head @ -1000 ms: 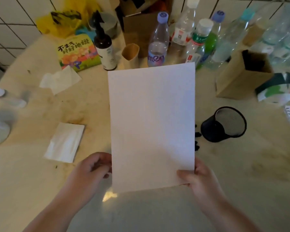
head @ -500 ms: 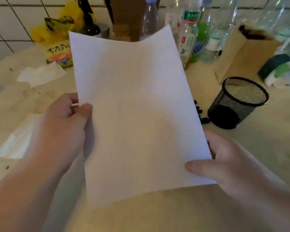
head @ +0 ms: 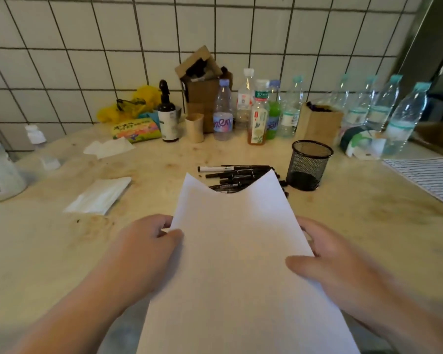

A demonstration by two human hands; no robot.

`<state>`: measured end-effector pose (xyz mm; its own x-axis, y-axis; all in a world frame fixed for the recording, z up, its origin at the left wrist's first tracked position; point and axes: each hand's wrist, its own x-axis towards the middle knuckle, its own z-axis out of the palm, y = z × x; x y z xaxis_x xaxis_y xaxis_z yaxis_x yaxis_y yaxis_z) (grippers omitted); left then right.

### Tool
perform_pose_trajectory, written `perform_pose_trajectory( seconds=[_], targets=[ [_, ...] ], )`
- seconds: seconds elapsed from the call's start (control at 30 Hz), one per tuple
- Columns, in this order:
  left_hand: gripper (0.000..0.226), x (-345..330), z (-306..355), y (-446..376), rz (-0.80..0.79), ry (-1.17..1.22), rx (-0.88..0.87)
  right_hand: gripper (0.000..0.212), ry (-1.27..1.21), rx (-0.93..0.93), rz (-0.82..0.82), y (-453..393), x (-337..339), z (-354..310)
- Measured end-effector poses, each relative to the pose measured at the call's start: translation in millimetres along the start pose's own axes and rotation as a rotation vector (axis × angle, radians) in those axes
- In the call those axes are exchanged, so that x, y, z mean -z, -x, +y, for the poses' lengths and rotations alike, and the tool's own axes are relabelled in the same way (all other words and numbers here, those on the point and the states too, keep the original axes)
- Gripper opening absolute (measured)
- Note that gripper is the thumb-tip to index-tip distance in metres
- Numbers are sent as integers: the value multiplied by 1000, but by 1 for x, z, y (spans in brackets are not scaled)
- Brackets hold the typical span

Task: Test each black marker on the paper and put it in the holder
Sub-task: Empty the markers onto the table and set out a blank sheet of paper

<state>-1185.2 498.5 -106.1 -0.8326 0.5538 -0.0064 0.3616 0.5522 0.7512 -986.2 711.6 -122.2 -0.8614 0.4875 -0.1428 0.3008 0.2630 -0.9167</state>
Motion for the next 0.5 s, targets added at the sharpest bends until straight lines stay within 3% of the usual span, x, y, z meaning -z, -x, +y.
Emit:
perform_pose_trajectory(
  seconds=[0.17, 0.5],
  targets=[
    [16, -6, -9, 14, -80, -160, 21, 60, 36, -33, -53, 15, 0, 7],
    [26, -22, -15, -25, -73, -377, -8, 59, 297, -156, 77, -7, 7, -10]
  ],
)
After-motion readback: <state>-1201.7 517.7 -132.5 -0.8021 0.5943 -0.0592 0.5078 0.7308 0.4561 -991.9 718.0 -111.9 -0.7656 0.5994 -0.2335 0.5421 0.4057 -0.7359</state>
